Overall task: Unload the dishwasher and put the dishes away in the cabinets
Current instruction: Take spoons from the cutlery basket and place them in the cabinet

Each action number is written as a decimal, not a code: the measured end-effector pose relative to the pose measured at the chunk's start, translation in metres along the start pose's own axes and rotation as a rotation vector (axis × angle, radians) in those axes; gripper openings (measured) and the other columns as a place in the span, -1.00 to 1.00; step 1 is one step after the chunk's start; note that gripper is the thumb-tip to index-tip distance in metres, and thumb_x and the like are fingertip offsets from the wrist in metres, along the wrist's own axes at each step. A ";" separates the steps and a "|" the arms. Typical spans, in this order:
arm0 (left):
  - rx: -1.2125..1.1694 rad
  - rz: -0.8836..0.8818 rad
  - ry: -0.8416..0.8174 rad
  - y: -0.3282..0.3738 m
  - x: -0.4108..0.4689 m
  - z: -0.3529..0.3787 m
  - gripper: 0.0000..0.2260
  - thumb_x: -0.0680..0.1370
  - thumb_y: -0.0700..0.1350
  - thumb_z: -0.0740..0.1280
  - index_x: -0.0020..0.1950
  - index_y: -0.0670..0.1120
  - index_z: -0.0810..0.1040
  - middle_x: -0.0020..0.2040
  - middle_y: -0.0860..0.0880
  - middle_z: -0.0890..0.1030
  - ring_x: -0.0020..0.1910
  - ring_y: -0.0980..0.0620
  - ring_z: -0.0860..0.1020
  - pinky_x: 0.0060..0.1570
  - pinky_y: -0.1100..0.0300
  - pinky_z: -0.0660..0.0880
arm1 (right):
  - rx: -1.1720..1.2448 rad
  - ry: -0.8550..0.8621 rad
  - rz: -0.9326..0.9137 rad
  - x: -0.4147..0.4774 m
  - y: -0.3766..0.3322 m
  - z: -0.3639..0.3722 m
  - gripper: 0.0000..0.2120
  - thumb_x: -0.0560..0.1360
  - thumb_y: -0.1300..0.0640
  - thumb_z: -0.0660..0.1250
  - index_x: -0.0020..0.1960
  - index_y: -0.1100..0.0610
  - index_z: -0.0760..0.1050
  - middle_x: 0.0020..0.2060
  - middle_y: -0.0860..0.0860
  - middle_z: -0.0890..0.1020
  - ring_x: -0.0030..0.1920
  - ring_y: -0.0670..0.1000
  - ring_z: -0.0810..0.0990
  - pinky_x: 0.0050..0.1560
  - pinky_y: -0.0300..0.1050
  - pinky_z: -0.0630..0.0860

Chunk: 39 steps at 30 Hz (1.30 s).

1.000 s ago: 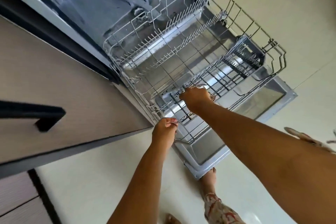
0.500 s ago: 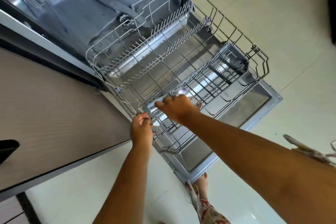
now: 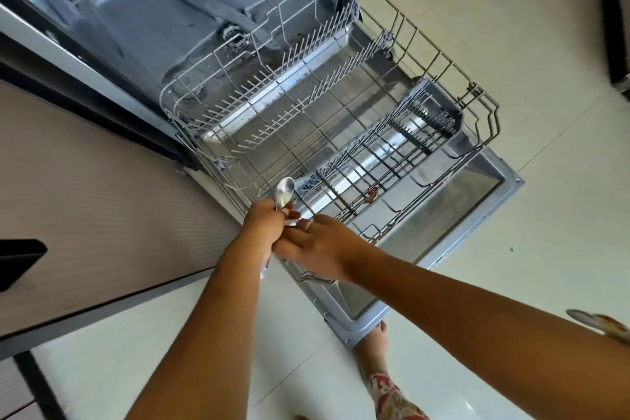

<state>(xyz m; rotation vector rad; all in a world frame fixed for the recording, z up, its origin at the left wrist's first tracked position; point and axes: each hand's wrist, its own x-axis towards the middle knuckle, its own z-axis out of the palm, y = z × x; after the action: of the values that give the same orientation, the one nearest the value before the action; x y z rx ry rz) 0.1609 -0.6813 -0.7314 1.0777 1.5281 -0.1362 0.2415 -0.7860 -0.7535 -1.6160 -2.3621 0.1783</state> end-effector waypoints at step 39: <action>-0.411 0.075 -0.242 0.016 -0.014 0.134 -0.90 0.52 -0.08 0.30 -0.12 -0.08 0.56 -0.41 0.04 0.49 -0.58 0.20 0.31 -0.63 0.40 0.21 | 0.033 -0.749 1.081 -0.156 0.191 0.084 -0.40 0.61 -0.15 0.02 0.53 -0.15 -0.21 0.55 0.05 -0.14 0.54 0.15 -0.04 0.46 0.29 0.02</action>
<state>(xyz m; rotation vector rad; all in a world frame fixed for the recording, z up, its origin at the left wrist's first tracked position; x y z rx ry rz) 0.2671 -0.7635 -0.7512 0.7580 1.2270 0.0947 0.4409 -0.8562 -0.9066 -2.9919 -1.4887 1.1701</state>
